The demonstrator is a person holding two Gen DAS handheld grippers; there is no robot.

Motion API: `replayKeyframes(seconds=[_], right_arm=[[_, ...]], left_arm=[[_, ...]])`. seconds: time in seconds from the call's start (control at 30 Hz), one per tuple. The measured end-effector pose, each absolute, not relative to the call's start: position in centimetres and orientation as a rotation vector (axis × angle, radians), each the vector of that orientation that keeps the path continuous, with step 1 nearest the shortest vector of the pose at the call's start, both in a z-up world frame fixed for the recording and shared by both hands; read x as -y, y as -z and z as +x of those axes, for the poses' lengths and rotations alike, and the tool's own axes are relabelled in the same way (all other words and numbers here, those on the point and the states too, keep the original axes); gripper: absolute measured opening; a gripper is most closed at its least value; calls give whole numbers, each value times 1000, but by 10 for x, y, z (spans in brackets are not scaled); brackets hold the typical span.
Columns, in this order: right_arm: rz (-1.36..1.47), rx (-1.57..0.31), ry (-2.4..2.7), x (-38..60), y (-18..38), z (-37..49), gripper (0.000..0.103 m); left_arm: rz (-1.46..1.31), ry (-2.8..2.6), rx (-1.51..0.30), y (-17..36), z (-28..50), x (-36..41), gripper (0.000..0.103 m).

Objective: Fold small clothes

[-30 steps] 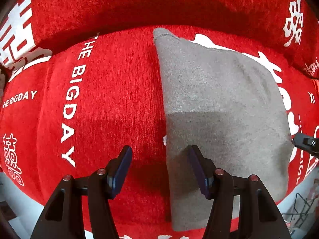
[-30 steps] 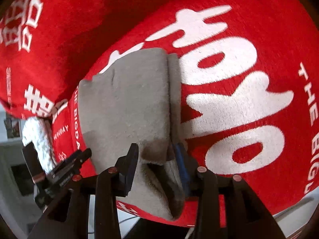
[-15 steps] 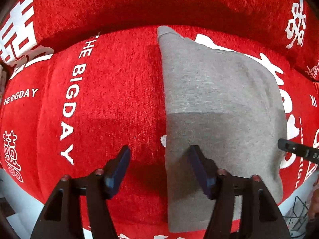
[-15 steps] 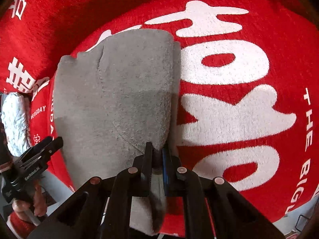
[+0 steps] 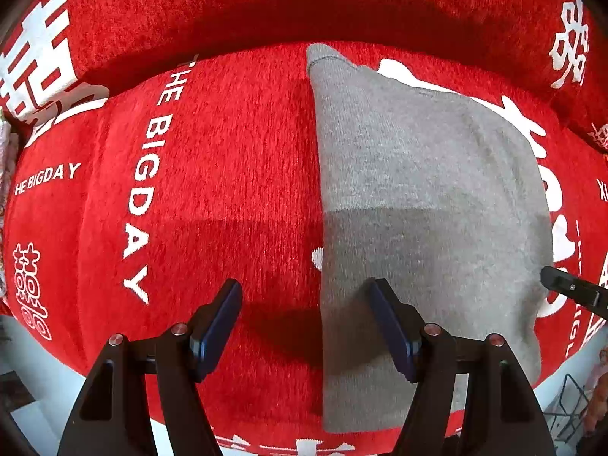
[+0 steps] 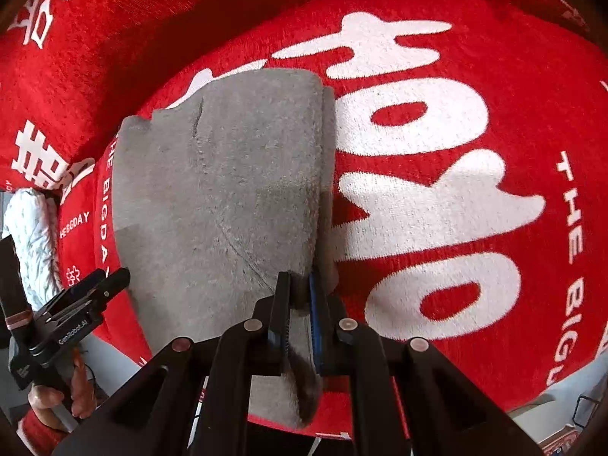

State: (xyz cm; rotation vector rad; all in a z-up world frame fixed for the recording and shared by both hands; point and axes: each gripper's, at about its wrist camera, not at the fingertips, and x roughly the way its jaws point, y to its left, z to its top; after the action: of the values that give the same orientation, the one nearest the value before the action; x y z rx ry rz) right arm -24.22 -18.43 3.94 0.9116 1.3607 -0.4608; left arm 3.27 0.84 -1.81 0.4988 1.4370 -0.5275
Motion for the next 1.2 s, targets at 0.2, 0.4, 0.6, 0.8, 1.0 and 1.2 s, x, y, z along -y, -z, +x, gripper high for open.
replayKeyframes(seconds=[0.2,0.4,0.6,0.8,1.0,1.2], right_arm=[[1000,-1325,384,165,-56,-262,31],[996,-1453,404,133,-31,-280,12],[1182,-1401,503,145,-5,-305,13],[1176,-1416,519,143,-10,-307,17],[1154,-1432,510,137,-21,-303,22],[1108,-1456,512,134,-36,-301,25]], left_arm=[[503,539,-1451,14,22,-17,71],[569,552,-1514,26,-4,-29,71],[620,556,-1541,35,-22,-31,71],[618,545,-1556,32,-24,-32,71],[616,552,-1553,24,-26,-31,71],[613,560,-1561,15,-27,-30,71]])
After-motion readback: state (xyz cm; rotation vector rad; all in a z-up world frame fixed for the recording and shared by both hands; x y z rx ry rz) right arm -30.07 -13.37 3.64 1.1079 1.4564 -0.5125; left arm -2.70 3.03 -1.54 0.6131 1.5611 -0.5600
